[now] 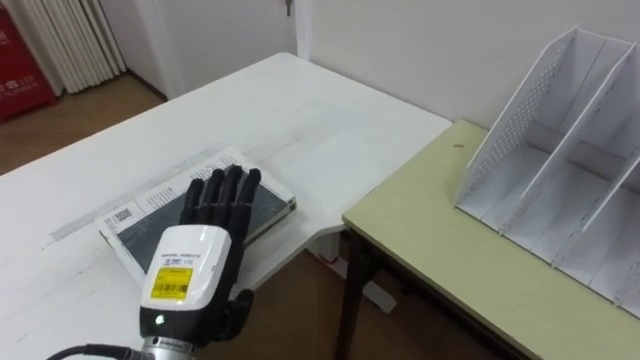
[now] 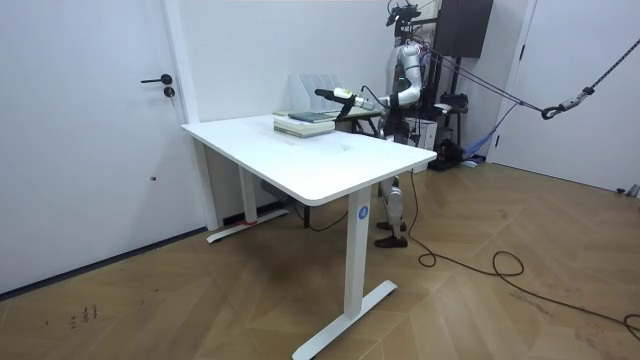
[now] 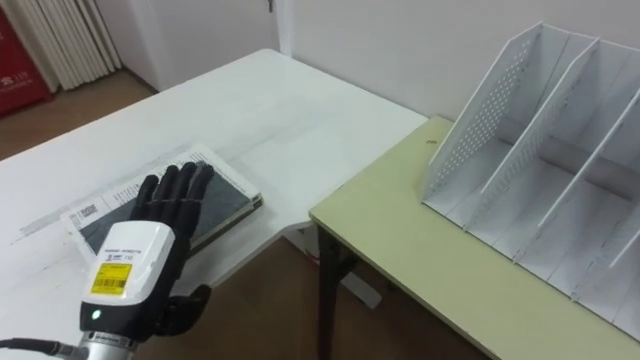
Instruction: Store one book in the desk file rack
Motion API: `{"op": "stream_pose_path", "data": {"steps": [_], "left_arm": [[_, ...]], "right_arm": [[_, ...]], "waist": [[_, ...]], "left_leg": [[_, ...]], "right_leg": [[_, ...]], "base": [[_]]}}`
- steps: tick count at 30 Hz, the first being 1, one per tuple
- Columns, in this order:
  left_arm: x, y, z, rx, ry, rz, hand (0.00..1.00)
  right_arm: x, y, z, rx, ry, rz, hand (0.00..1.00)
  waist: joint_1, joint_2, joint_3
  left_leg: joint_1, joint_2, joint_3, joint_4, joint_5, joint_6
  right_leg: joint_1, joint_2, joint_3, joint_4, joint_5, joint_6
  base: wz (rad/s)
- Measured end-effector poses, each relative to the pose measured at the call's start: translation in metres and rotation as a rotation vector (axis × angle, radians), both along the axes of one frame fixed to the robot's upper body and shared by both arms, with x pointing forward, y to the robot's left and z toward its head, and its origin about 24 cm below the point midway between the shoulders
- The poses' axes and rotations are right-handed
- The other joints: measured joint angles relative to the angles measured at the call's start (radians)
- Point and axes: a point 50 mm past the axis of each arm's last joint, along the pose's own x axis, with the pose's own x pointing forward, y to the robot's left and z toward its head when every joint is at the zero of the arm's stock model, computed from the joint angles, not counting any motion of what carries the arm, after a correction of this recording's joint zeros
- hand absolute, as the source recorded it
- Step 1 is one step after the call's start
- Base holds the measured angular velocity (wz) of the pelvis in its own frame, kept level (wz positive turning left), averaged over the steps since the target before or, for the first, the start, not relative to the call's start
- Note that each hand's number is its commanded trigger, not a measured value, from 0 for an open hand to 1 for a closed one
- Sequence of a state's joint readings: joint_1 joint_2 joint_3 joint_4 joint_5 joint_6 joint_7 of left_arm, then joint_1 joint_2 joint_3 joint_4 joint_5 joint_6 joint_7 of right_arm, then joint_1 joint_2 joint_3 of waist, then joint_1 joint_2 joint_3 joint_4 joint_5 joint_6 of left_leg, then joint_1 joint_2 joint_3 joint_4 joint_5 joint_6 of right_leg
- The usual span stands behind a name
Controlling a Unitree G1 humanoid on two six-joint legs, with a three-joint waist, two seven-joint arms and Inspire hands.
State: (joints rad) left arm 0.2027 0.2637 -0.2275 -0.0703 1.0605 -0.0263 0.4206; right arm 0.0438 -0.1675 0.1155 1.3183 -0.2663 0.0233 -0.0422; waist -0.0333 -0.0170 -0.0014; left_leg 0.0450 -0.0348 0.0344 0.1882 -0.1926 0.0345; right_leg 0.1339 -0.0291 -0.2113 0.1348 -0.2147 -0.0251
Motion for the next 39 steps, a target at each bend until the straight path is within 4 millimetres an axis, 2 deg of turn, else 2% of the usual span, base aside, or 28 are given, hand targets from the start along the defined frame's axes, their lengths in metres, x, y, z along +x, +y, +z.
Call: {"op": "stream_pose_path", "data": {"steps": [2, 6, 7, 8, 9, 19, 32, 39], "left_arm": [[0.000, 0.000, 0.000, 0.001, 0.002, 0.003, 0.00], [0.000, 0.001, -0.001, 0.003, 0.008, 0.011, 0.00], [0.000, 0.002, -0.001, 0.003, 0.009, 0.013, 0.00], [0.000, 0.003, -0.001, 0.004, 0.014, 0.017, 0.00], [0.001, 0.004, -0.001, 0.000, 0.018, 0.023, 0.00], [0.001, 0.009, -0.001, 0.007, 0.023, 0.051, 0.00], [-0.003, 0.016, -0.027, 0.036, 0.180, 0.077, 0.00], [-0.009, 0.019, -0.033, 0.038, 0.219, 0.091, 0.00]], "right_arm": [[0.001, 0.000, 0.000, 0.000, -0.003, 0.000, 0.00], [0.002, 0.000, 0.000, 0.001, -0.004, 0.000, 0.00], [0.002, 0.000, 0.000, 0.001, -0.003, -0.001, 0.00], [0.001, 0.000, 0.000, 0.001, -0.001, -0.004, 0.00], [0.000, -0.001, 0.000, 0.001, 0.003, -0.006, 0.00], [-0.001, -0.006, 0.001, 0.028, 0.015, -0.030, 0.00], [-0.002, -0.009, 0.002, 0.039, 0.005, -0.090, 0.00], [-0.006, -0.011, 0.002, 0.027, 0.007, -0.107, 0.00]], "waist": [[0.002, -0.001, 0.0047], [0.004, 0.002, 0.0042], [0.004, 0.007, 0.0013], [0.003, 0.005, 0.0025], [0.002, 0.008, 0.0004], [0.004, 0.012, -0.0001], [0.003, 0.012, 0.0011], [-0.004, 0.012, 0.0009]], "left_leg": [[0.000, 0.000, 0.001, 0.000, 0.000, 0.000], [-0.001, 0.000, 0.001, 0.001, 0.000, 0.000], [-0.002, 0.000, 0.001, 0.002, 0.000, 0.000], [-0.002, -0.001, -0.002, 0.003, 0.000, 0.000], [-0.002, -0.003, -0.005, 0.004, 0.000, 0.000], [-0.005, -0.009, -0.011, 0.011, 0.000, 0.000], [0.000, -0.009, -0.011, 0.012, 0.000, 0.000], [0.005, -0.009, -0.006, 0.011, 0.000, 0.000]], "right_leg": [[0.000, 0.000, -0.001, 0.000, 0.000, 0.000], [0.000, 0.000, 0.001, -0.001, 0.000, 0.000], [0.000, 0.000, -0.001, -0.001, 0.000, 0.000], [0.001, -0.001, -0.004, -0.002, 0.000, 0.000], [0.003, -0.002, -0.009, -0.002, 0.000, 0.000], [0.004, -0.004, -0.017, 0.001, 0.000, 0.001], [0.009, -0.004, -0.017, 0.004, 0.000, 0.001], [0.010, -0.004, -0.014, 0.011, 0.000, 0.001]], "base": [[0.02], [0.00], [0.00], [0.05], [0.06], [0.02], [0.00], [0.00]]}}
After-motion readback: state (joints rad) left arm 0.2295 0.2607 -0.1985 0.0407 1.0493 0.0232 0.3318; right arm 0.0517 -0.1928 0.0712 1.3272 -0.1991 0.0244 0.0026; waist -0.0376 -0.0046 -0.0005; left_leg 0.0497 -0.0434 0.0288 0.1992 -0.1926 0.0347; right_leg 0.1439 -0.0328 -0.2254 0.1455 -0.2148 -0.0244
